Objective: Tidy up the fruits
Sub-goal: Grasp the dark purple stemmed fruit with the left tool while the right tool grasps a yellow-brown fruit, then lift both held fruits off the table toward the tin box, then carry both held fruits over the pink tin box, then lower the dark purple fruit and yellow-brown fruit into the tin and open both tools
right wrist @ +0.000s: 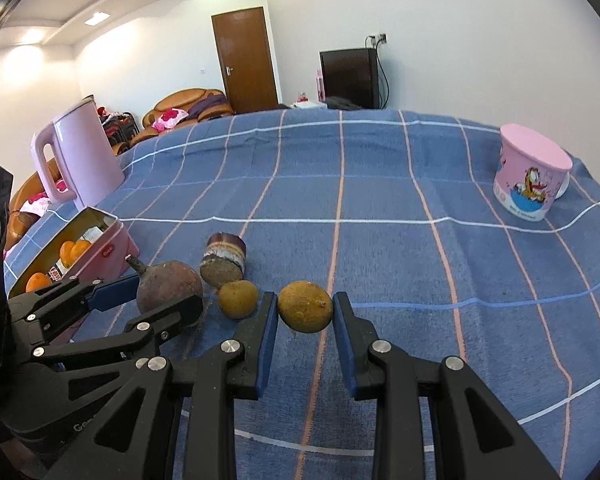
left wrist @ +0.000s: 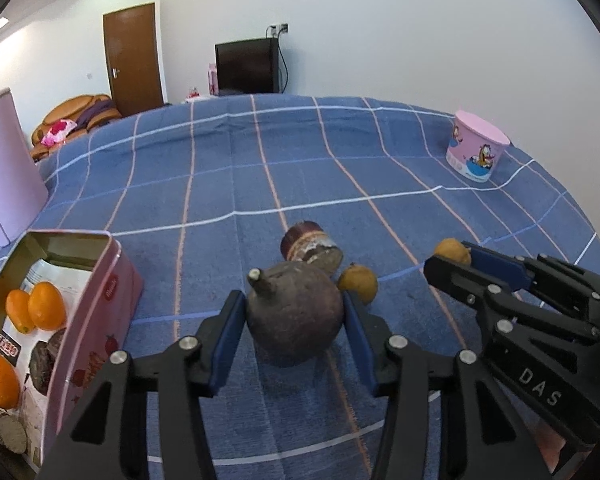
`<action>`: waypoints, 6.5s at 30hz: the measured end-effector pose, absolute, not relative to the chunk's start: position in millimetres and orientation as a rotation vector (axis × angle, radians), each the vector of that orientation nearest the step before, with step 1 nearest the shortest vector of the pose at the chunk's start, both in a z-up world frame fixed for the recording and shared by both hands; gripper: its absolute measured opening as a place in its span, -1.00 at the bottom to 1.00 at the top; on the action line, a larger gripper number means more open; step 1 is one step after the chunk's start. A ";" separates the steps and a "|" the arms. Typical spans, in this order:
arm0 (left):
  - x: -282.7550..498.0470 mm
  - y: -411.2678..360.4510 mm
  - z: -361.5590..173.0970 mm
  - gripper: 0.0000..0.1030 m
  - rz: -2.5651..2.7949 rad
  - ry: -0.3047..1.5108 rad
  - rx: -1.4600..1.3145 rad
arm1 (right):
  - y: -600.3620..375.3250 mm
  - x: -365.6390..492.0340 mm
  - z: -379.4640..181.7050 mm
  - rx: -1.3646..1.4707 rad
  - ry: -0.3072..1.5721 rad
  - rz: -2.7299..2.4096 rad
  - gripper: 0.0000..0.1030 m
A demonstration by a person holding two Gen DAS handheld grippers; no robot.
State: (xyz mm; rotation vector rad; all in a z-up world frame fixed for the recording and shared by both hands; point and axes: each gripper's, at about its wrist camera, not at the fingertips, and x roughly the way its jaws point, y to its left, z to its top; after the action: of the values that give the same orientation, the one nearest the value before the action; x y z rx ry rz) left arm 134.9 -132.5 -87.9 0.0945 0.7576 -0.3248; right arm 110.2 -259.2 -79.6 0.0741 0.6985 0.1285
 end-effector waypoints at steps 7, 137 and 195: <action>127.4 -131.4 -82.3 0.00 -0.301 0.706 0.109 | -256.7 102.8 -73.9 0.060 0.658 0.136 -0.43; 51.5 -96.4 -44.2 0.00 -0.069 0.262 0.079 | -245.2 26.2 -37.7 -0.056 0.198 0.088 -0.43; 74.8 75.3 -64.6 0.00 0.223 0.479 -0.033 | -53.1 79.7 -50.4 -0.192 0.345 0.509 -0.42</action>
State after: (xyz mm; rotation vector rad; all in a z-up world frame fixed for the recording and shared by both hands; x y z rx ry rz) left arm 74.8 75.3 -64.6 -0.0326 0.4791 0.2233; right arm 79.7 -53.1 -50.4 -0.1924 0.3453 0.5089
